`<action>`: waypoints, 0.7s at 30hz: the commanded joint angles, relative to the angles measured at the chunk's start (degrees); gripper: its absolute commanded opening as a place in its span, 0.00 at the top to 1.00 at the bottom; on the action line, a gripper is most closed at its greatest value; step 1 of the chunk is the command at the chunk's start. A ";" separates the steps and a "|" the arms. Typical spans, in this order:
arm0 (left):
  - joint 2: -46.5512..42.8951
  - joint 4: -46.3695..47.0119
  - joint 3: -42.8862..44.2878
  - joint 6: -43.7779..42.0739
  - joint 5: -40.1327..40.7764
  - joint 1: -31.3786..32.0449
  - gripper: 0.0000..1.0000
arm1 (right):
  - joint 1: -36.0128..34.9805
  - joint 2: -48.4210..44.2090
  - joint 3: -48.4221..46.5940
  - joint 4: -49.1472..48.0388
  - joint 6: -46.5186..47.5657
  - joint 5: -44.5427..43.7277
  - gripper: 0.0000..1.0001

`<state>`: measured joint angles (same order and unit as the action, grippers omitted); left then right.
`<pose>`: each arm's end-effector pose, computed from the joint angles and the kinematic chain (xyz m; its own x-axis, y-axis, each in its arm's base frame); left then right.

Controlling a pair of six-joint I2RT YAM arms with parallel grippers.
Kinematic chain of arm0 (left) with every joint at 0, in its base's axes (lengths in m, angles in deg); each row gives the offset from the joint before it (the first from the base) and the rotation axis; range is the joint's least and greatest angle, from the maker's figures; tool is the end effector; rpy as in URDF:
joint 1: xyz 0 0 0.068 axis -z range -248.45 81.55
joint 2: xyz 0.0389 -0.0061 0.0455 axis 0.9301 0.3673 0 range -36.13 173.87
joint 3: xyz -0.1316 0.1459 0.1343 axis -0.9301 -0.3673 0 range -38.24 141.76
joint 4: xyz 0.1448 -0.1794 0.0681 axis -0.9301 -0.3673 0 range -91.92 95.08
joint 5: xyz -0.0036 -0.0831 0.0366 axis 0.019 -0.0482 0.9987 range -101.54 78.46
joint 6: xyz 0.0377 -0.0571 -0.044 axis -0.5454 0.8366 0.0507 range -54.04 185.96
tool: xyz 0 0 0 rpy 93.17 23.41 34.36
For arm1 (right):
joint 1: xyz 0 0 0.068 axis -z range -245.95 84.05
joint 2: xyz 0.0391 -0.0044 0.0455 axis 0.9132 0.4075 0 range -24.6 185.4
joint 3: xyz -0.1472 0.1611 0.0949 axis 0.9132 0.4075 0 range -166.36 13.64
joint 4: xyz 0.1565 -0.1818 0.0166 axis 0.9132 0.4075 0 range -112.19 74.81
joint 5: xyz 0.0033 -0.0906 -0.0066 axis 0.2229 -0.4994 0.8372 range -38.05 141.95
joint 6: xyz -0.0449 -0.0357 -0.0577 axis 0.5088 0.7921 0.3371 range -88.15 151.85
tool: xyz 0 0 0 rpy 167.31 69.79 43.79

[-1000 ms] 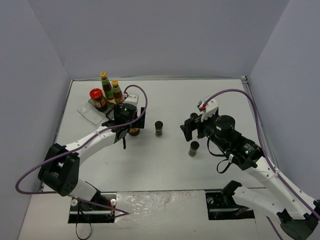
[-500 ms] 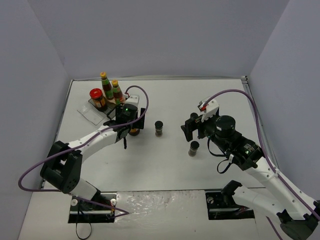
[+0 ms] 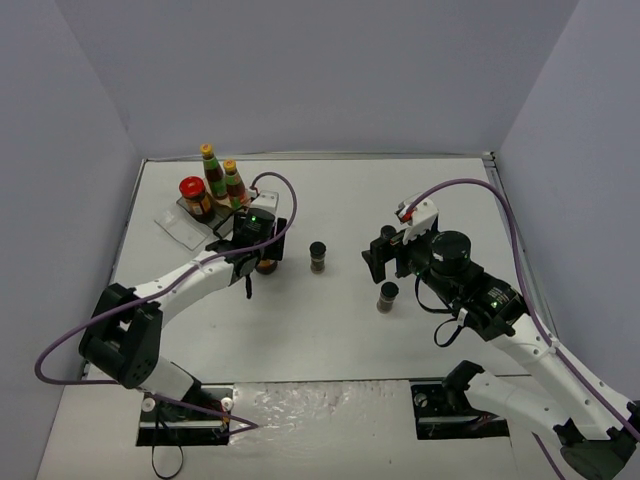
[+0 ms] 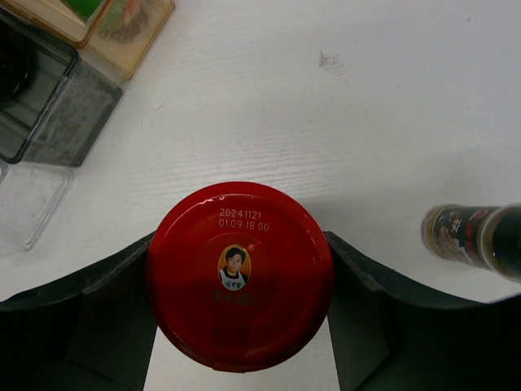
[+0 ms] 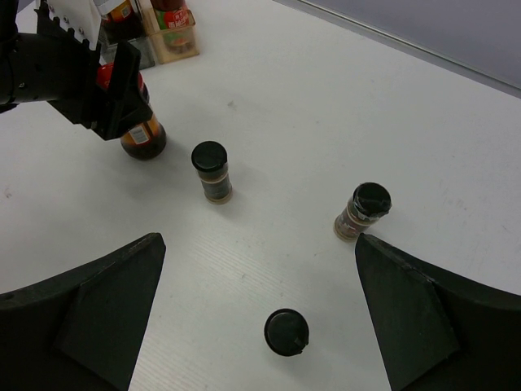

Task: Organize the condiment bottles

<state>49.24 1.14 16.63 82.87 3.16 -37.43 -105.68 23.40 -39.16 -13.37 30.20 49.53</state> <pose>0.3014 -0.1603 0.1989 -0.5565 0.0064 -0.8308 0.1645 0.9810 -0.1026 0.1775 0.1438 0.3511 -0.0713 -0.0220 -0.9972 -0.6044 0.7963 0.0257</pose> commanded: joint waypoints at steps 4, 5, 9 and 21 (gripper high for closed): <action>-10.11 -5.76 12.77 -3.47 1.93 -7.94 1.00 | 0.35 -0.33 -1.14 -3.19 0.16 0.40 0.00; -10.19 -6.01 14.13 -3.83 1.25 -9.97 1.00 | 0.36 -0.27 -1.26 -3.19 0.15 0.60 0.00; -8.22 -6.92 19.25 -4.08 -1.14 -16.16 1.00 | 0.36 -0.11 -1.67 -3.19 -0.10 1.34 0.00; 4.03 -4.36 31.29 -1.55 -5.98 -24.32 1.00 | 0.36 -0.46 -1.95 -2.77 -0.10 1.02 0.00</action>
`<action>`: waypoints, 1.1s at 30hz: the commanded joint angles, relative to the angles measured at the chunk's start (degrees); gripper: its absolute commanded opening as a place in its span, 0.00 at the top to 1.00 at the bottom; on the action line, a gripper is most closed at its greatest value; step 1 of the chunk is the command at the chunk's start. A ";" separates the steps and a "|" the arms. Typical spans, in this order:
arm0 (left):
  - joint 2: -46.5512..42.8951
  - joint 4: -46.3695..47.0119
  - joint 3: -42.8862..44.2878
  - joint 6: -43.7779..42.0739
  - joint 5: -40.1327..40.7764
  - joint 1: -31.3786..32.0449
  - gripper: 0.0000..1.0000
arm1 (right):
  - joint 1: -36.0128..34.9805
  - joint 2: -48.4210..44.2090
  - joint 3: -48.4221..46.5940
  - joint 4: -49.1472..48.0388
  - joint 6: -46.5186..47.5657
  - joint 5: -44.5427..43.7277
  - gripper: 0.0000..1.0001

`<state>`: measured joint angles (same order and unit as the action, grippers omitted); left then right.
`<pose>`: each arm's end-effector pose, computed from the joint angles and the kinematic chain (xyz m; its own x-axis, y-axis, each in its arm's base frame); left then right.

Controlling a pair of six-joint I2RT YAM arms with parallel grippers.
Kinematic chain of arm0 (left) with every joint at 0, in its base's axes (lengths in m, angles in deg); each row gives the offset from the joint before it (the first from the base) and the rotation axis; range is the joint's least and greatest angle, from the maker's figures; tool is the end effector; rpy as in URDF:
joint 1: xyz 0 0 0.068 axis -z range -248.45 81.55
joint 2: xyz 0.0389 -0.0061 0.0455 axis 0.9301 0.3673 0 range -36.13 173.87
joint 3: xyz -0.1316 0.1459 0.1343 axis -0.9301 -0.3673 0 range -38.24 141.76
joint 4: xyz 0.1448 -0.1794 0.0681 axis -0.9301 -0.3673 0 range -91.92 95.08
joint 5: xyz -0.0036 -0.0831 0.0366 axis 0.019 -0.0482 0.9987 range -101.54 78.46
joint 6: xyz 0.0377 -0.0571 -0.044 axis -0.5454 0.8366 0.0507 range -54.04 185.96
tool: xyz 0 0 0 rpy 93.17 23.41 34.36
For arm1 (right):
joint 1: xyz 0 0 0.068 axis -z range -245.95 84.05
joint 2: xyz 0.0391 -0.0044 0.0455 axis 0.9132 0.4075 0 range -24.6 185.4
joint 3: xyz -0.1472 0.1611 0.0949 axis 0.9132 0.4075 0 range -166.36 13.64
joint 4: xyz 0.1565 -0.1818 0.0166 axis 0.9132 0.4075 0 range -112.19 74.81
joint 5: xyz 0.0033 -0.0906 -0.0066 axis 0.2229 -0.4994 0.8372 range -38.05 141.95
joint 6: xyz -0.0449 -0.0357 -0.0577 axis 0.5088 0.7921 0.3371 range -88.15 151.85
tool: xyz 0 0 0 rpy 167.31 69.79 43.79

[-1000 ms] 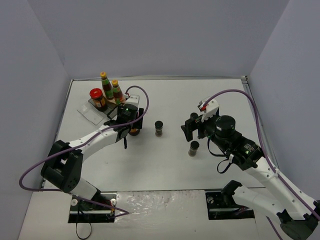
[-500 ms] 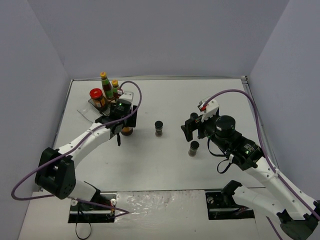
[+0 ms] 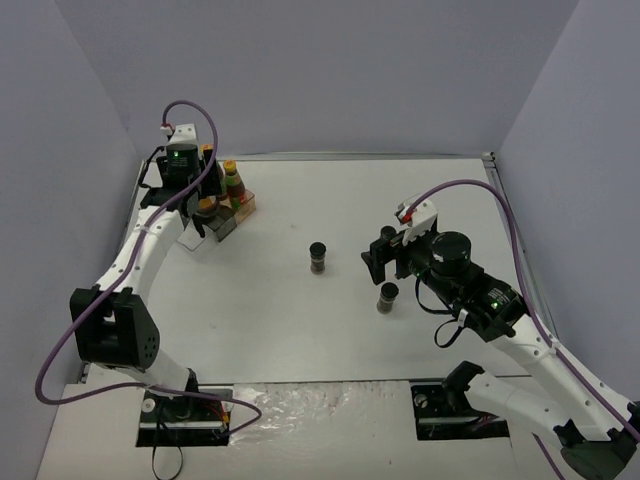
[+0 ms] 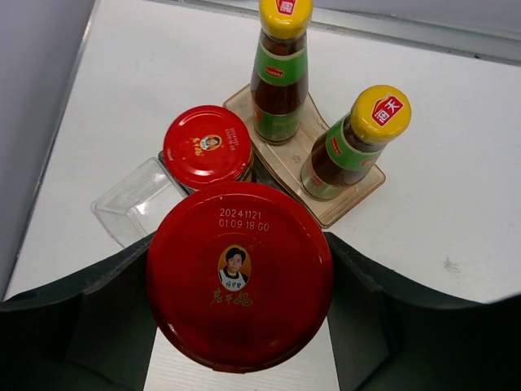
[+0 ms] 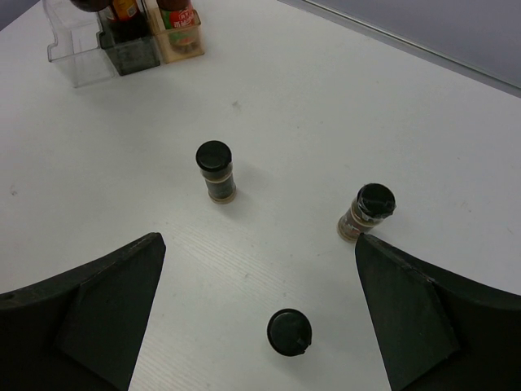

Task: Organize the condiment bottles

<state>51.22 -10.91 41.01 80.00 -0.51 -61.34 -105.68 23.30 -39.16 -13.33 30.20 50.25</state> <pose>0.3676 -0.0322 0.3106 -0.3803 -0.1924 -0.9046 -0.1484 0.9781 -0.1457 0.1766 0.1442 0.3513 -0.0708 -0.0215 -0.9973 -0.6143 0.7886 0.0266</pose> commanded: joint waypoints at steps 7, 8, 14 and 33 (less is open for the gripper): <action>6.35 11.22 6.51 2.60 -0.41 -0.78 1.00 | 0.41 -0.59 -1.84 -2.27 0.13 0.11 0.00; 6.78 11.60 6.09 2.66 0.13 -0.78 1.00 | 0.35 -0.53 -1.78 -2.27 0.07 0.11 0.00; 8.06 14.76 4.90 3.01 2.20 -0.78 1.00 | 0.48 -0.35 -1.39 -2.23 0.11 0.20 0.00; 12.73 14.98 2.23 4.87 2.01 -0.64 0.95 | 0.44 -0.04 -0.05 -2.31 -0.47 0.88 0.00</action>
<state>66.31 -4.57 41.93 82.88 0.81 -61.77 -105.63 23.28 -39.16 -12.91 30.16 50.29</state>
